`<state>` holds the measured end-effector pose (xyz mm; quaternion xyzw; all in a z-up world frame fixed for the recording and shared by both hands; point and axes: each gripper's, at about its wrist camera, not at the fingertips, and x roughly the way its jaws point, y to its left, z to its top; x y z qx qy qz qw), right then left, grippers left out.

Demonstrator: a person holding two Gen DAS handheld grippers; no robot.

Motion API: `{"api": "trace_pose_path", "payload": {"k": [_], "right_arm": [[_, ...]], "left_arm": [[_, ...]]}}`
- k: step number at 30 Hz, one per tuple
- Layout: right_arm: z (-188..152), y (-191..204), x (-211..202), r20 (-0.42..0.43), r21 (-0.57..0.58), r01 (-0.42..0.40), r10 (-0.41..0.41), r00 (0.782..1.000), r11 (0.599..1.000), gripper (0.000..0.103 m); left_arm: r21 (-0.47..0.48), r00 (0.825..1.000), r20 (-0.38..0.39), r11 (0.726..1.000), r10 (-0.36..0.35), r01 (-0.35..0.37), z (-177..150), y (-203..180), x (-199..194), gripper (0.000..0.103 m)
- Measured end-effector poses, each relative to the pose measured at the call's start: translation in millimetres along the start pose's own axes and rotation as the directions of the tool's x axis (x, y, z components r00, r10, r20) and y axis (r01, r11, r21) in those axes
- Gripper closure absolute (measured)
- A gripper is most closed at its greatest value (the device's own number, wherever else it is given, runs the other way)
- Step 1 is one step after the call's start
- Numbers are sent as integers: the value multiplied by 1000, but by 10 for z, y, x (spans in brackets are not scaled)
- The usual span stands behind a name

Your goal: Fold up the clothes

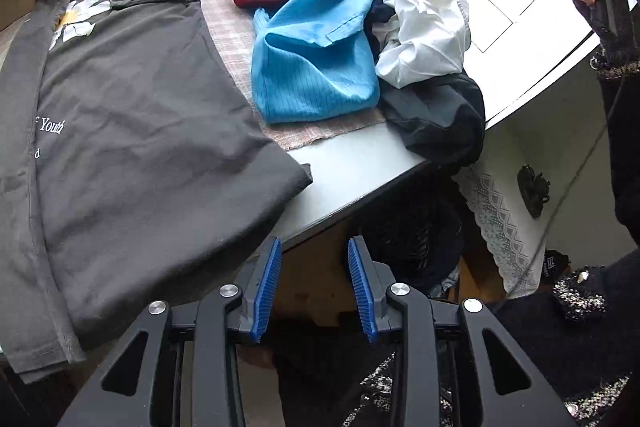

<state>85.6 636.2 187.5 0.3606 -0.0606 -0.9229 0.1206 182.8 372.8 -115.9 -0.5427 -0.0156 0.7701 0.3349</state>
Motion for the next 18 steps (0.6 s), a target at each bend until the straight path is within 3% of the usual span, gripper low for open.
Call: {"api": "trace_pose_path", "payload": {"k": [6,10,13,14,15,16,18], "right_arm": [[-536,9,304,-110,13,10,-8,994,1000,51],[-714,65,332,-134,12,-11,12,991,1000,51],[-781,92,346,-144,15,-25,27,989,1000,51],[-796,105,352,-146,13,-28,29,989,1000,51],[-804,118,361,-147,10,-29,30,989,1000,50],[-807,132,371,-149,5,-30,30,988,1000,50],[-809,164,387,-153,0,-37,37,988,999,51]], "left_arm": [[34,989,-6,989,148,-147,151,-55,437,71],[75,977,-7,974,213,-212,236,-72,584,70],[91,975,18,971,220,-220,253,-78,606,70],[95,975,28,970,221,-223,247,-69,603,74],[97,974,33,970,222,-225,241,-53,604,95],[90,976,32,972,216,-218,233,-20,602,103],[53,988,13,987,155,-155,206,61,564,103]]}}
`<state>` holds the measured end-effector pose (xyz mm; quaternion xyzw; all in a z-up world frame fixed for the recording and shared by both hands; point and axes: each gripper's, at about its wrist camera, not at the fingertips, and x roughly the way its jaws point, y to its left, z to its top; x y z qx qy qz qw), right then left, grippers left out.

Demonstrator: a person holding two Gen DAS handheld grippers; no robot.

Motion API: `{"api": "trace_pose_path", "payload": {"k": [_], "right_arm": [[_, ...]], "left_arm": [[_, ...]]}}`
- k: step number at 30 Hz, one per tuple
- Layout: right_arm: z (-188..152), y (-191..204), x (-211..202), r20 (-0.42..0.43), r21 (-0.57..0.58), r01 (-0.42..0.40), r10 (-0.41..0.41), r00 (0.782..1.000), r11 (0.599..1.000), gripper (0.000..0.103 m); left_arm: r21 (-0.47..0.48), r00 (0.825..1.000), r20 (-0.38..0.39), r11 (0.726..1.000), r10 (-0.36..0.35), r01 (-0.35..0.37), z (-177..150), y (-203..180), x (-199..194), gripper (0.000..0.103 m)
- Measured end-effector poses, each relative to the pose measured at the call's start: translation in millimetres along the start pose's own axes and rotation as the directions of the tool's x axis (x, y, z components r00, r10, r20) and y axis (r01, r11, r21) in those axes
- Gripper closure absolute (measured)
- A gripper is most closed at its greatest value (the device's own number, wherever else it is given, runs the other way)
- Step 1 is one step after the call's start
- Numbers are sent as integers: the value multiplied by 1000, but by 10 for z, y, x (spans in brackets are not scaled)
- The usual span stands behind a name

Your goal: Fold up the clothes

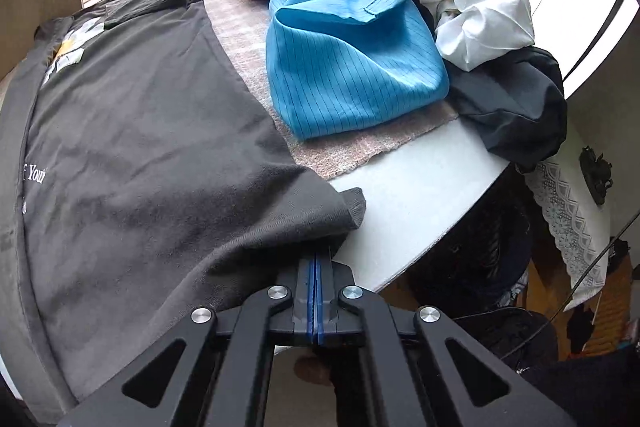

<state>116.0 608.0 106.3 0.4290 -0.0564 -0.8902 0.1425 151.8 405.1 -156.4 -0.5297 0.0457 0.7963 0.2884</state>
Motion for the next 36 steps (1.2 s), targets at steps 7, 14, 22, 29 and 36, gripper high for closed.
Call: {"api": "trace_pose_path", "payload": {"k": [7,14,22,29,36], "right_arm": [[75,56,146,-30,-17,-36,35,999,999,50],[181,145,701,-106,-1,-90,89,990,996,50],[139,401,748,-112,-68,-118,110,988,991,50],[-351,659,1016,-293,-150,-241,190,937,959,50],[-1335,1079,1788,-513,-181,-357,221,829,916,50]], "left_arm": [[-10,983,-58,985,-174,174,-410,-104,-405,103],[27,995,27,995,92,-93,-111,-168,-256,80],[73,992,5,989,130,-130,-77,-46,-30,101],[-35,993,-49,994,-106,104,-389,79,-468,101],[-183,991,41,974,-129,134,-566,242,-966,82]]}}
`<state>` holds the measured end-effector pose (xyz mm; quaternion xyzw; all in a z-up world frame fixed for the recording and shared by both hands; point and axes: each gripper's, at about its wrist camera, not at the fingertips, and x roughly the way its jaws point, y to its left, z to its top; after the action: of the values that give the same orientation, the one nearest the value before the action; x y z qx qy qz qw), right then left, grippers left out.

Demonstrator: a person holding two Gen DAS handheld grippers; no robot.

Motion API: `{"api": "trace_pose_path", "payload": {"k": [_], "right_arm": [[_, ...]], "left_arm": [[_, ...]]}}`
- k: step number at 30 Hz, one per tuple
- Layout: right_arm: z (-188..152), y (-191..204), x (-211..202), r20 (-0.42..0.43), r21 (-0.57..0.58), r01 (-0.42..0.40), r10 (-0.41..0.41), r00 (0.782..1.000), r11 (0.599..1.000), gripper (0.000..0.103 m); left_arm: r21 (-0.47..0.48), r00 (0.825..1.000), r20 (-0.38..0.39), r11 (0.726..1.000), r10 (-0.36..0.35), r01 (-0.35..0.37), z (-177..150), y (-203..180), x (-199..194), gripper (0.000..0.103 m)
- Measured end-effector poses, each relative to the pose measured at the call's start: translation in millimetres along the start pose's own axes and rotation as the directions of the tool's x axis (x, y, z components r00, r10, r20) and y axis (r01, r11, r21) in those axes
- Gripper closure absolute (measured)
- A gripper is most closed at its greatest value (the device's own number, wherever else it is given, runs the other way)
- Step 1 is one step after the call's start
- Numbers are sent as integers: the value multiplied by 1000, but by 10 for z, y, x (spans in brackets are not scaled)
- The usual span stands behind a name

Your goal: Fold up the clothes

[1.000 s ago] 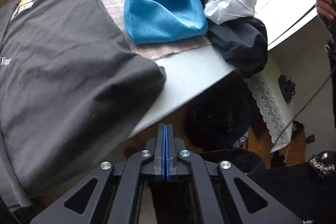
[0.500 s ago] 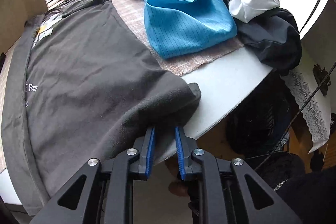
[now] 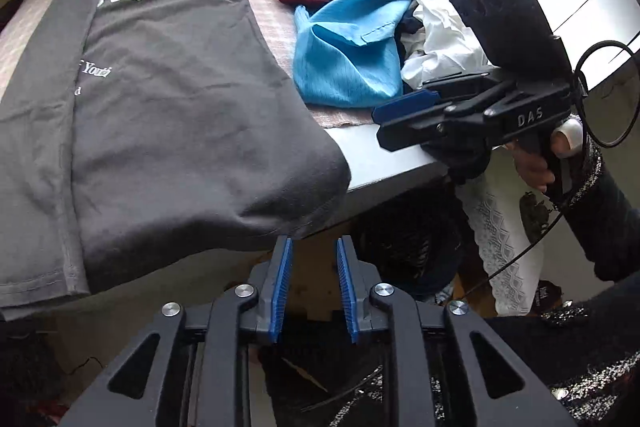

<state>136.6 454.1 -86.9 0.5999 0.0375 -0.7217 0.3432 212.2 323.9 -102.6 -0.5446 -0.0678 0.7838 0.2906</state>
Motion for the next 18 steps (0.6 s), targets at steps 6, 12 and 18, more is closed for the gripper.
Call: {"api": "trace_pose_path", "payload": {"k": [6,12,18], "right_arm": [[-71,294,344,-13,-154,32,-34,999,988,50],[-21,375,636,-63,-225,67,-83,995,972,80],[148,-41,171,15,173,-494,499,867,852,96]], "left_arm": [[-52,999,12,998,42,-41,-115,197,-139,82],[-87,993,63,992,99,-93,-136,354,-358,82],[-87,988,106,991,113,-104,-135,409,-615,82]]}}
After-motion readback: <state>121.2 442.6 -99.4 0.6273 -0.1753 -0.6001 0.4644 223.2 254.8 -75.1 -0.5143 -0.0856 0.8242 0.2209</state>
